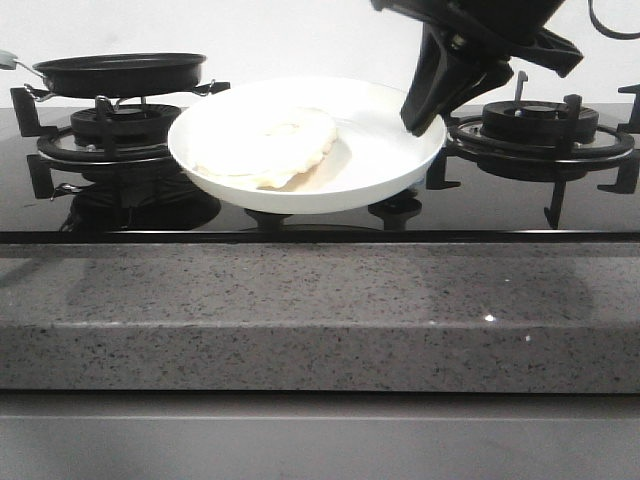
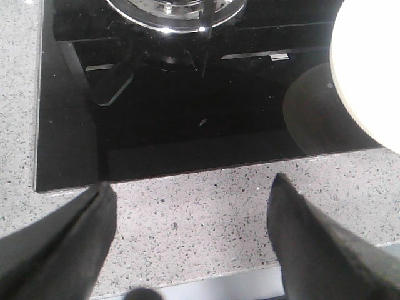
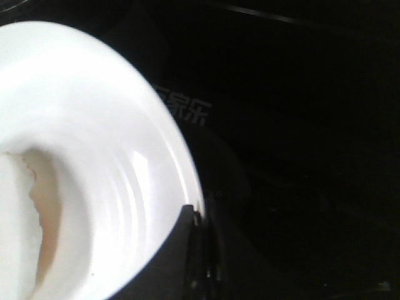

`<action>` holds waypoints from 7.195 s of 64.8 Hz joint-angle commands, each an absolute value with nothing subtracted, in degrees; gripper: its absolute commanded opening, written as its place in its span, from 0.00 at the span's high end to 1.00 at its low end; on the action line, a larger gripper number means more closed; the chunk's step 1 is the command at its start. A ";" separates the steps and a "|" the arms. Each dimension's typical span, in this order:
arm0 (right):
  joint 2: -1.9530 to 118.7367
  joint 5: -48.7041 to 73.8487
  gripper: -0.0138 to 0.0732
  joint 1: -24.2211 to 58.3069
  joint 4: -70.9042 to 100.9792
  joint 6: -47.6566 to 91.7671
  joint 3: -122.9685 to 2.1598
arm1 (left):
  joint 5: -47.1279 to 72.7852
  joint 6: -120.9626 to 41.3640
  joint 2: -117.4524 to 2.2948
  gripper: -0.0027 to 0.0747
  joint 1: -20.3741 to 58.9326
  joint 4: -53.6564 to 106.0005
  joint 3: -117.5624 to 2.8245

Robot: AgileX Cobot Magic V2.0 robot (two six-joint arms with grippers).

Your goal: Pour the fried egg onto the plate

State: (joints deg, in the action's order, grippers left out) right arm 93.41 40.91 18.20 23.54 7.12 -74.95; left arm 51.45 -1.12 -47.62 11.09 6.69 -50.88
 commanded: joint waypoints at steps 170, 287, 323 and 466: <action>108.55 54.01 0.62 10.19 22.68 -3.37 -111.65 | 47.92 -0.58 -47.55 0.33 11.61 6.97 -52.43; 27.82 53.61 0.70 10.84 17.75 11.24 -42.68 | 47.98 -0.58 -47.55 0.36 11.61 7.07 -52.43; 27.82 56.29 0.92 10.84 18.33 11.18 -41.61 | 47.98 -0.58 -47.55 0.99 11.61 7.19 -52.43; 27.82 56.28 0.92 10.84 18.38 11.18 -41.61 | -2.90 -0.69 1.36 0.99 1.67 7.19 0.68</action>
